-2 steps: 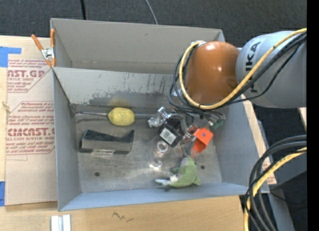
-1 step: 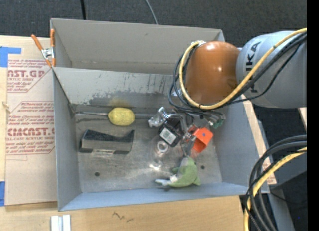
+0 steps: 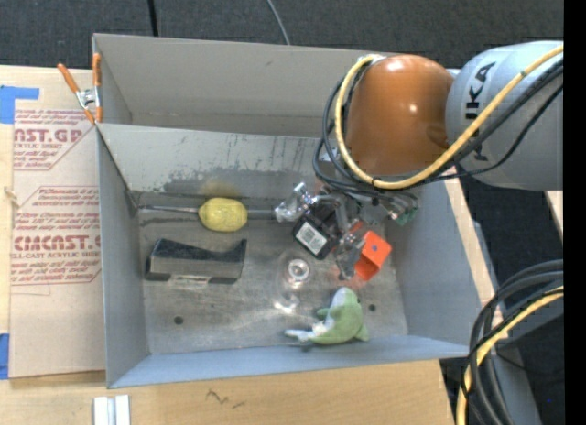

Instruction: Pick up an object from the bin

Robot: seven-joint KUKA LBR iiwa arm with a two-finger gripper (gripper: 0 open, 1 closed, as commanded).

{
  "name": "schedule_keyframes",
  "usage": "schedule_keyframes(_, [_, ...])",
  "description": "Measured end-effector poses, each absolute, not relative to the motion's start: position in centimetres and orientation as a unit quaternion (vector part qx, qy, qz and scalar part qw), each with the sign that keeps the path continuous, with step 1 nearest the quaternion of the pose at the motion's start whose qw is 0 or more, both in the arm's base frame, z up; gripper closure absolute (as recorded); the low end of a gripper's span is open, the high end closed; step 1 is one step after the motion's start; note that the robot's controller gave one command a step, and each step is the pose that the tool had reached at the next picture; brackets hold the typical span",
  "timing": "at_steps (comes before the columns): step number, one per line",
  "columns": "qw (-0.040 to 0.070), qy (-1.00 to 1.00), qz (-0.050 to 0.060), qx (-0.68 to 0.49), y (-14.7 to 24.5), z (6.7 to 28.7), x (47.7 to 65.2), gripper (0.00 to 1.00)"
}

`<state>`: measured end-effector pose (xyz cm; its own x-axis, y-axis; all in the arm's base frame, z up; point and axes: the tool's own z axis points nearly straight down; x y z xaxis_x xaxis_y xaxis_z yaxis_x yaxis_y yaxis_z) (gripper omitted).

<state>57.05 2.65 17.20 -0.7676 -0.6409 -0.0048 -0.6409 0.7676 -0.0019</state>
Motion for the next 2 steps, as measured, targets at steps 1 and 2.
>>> schedule_keyframes(1, [-0.002, 0.941, 0.002, -0.337, 2.3, 19.9, 57.1, 1.0])
schedule_keyframes(2, [0.009, 0.942, -0.002, -0.335, 1.7, 22.3, 57.4, 1.0])
